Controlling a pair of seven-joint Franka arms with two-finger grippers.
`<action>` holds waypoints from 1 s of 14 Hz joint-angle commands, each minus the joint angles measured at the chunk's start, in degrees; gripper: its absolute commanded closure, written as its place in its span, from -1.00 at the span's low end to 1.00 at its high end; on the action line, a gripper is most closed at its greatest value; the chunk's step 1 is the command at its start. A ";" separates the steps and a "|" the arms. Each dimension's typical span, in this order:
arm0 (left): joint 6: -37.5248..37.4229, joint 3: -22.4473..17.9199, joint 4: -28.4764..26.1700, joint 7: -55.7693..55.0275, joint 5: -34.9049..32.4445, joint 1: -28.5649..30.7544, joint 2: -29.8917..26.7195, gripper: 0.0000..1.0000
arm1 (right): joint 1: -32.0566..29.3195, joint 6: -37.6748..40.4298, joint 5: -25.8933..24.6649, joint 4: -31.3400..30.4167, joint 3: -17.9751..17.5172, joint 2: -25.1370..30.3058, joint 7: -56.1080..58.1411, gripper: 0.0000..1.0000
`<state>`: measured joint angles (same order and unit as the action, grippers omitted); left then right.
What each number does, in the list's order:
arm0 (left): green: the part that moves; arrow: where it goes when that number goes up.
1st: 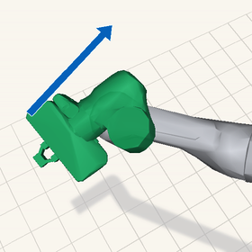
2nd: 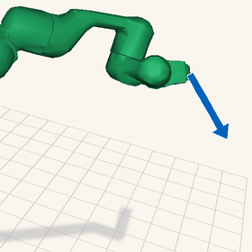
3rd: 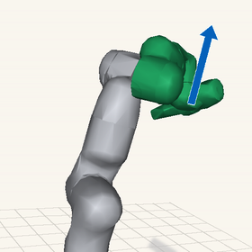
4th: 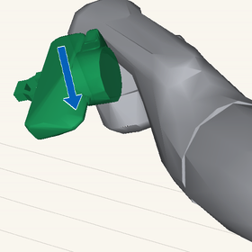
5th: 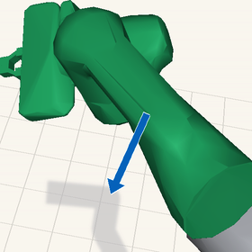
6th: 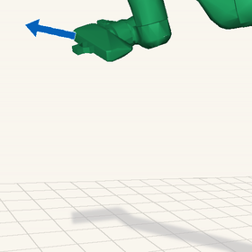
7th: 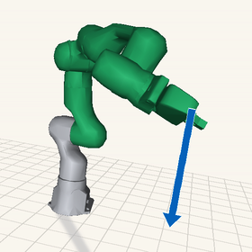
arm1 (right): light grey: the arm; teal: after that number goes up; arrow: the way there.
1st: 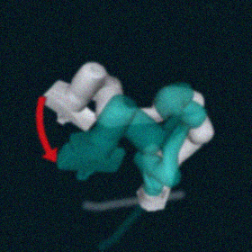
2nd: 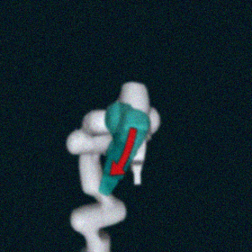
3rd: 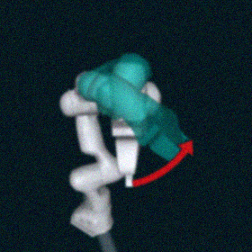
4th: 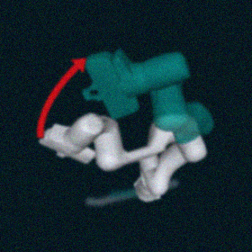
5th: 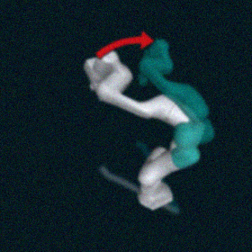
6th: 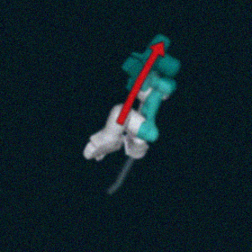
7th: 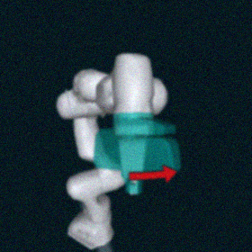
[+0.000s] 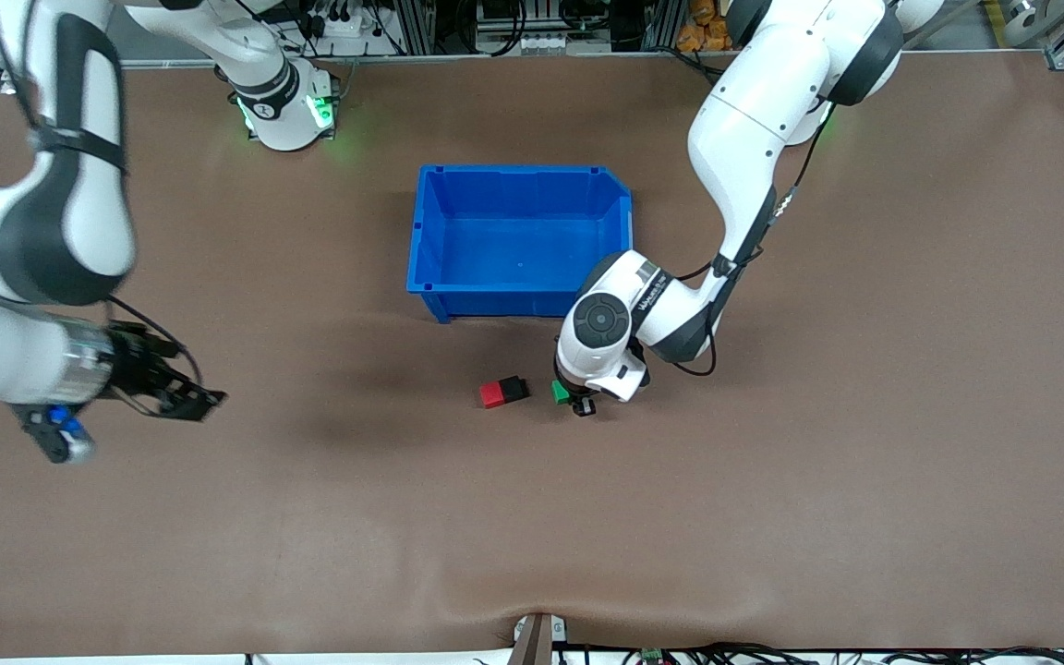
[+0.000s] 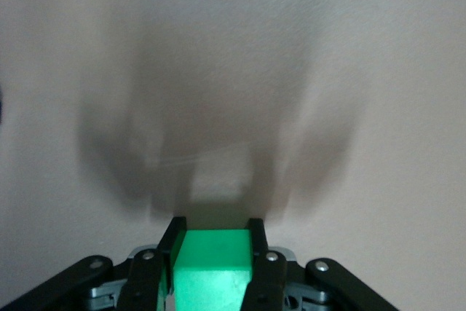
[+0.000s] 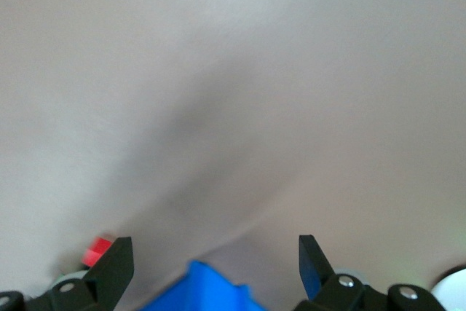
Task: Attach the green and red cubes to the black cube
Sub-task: 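Press the green cube onto the black cube while the right gripper withdraws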
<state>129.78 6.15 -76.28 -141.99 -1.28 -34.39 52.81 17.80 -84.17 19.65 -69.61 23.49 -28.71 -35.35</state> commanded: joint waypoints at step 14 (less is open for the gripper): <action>2.31 -0.96 1.75 -1.18 -1.09 -3.67 0.80 1.00 | -18.42 2.35 -16.83 -23.02 -21.99 32.75 37.20 -1.00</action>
<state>130.86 5.80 -75.94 -142.15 -1.63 -37.47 52.80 -0.35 -78.86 4.43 -85.22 2.39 -1.41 1.01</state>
